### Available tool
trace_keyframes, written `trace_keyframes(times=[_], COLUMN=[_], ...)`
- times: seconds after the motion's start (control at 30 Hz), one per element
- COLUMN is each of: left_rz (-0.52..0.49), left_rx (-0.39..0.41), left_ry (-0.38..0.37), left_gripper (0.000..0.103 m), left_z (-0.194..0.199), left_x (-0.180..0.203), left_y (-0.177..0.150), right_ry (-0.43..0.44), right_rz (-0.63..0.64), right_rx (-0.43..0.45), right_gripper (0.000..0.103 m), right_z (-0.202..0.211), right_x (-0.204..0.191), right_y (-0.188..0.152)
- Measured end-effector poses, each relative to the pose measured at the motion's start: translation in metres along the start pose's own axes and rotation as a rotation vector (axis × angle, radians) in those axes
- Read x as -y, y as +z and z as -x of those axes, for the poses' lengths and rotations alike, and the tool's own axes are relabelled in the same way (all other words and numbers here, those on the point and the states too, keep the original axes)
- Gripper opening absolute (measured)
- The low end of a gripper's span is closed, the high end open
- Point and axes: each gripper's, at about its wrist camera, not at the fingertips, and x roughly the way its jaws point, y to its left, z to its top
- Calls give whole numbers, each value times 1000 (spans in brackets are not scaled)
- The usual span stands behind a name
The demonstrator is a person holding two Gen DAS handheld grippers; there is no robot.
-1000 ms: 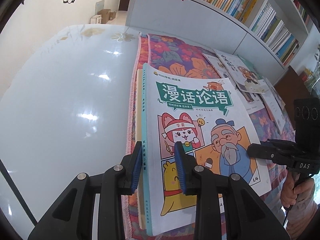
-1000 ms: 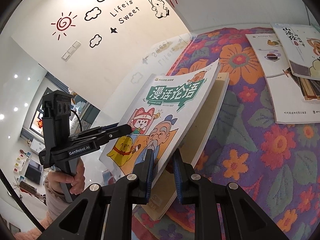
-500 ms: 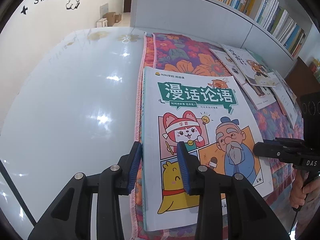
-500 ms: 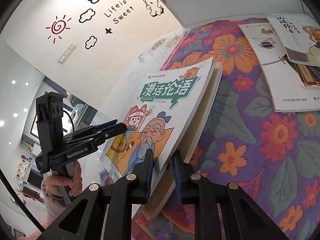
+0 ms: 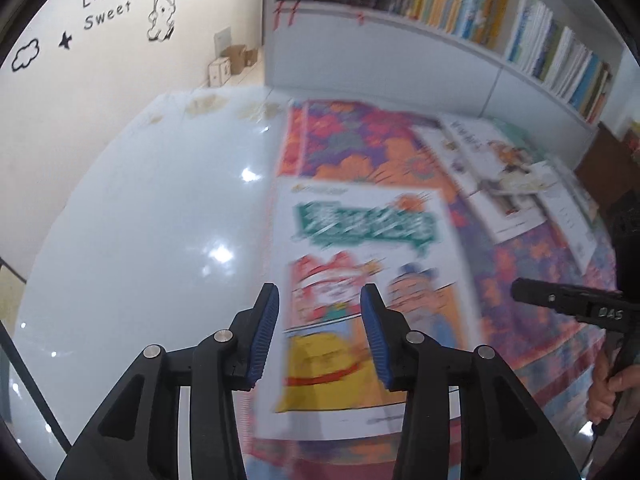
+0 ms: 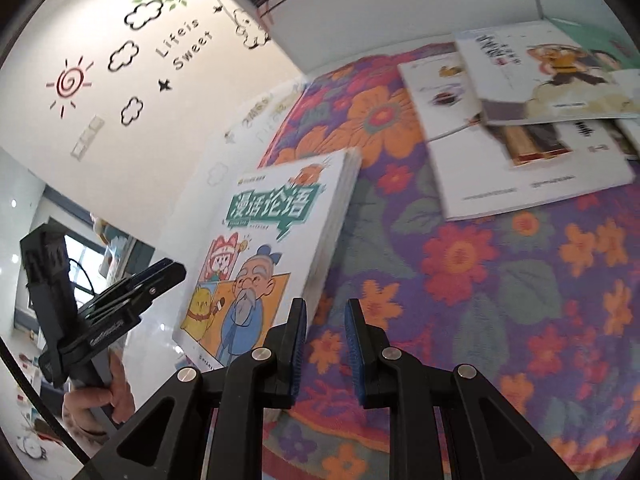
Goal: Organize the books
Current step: 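Open both grippers and move them over the remaining scattered books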
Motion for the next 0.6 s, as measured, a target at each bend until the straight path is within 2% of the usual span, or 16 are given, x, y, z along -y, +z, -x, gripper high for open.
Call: trace_keyframes(times=[0.03,0.07,0.1,0.17,0.23,0.3,0.33,0.37,0.43,0.5,0.6], left_rz=[-1,-4,-8,-17,-38,-46,-37,-24,12,32,53], left_rx=[10,19,34,70,103,112,115,116,113,95,76], left_ry=[-17,-39,-62,-99,-128,-155,-177,-194,-221,-225,-206], left_gripper=[44,51,65,78,78,88,91,95,96,96,96], left_z=[4,7,10,14,16,11,5,-2,-22,-41,-74], left_x=[9,20,32,55,86,114,130,144,173,194,227], left_y=[4,9,14,22,32,39,43,46,51,55,57], right_ry=[-3,-9,-20,-36,-63,-97,-132,-155,-232,-281,-355], right_rz=[-6,-10,-11,-14,-19,-22,-27,-29,-31,-42,-35], right_rx=[18,29,48,85,126,164,200,223,269,295,344], right_gripper=[18,18,18,19,24,39,54,62,66,77,79], right_z=[10,16,28,47,71,90,105,115,138,152,168], right_x=[5,9,13,21,34,48,60,69,92,115,147], right_y=[1,0,1,0,-1,-2,-5,-6,-12,-13,-14])
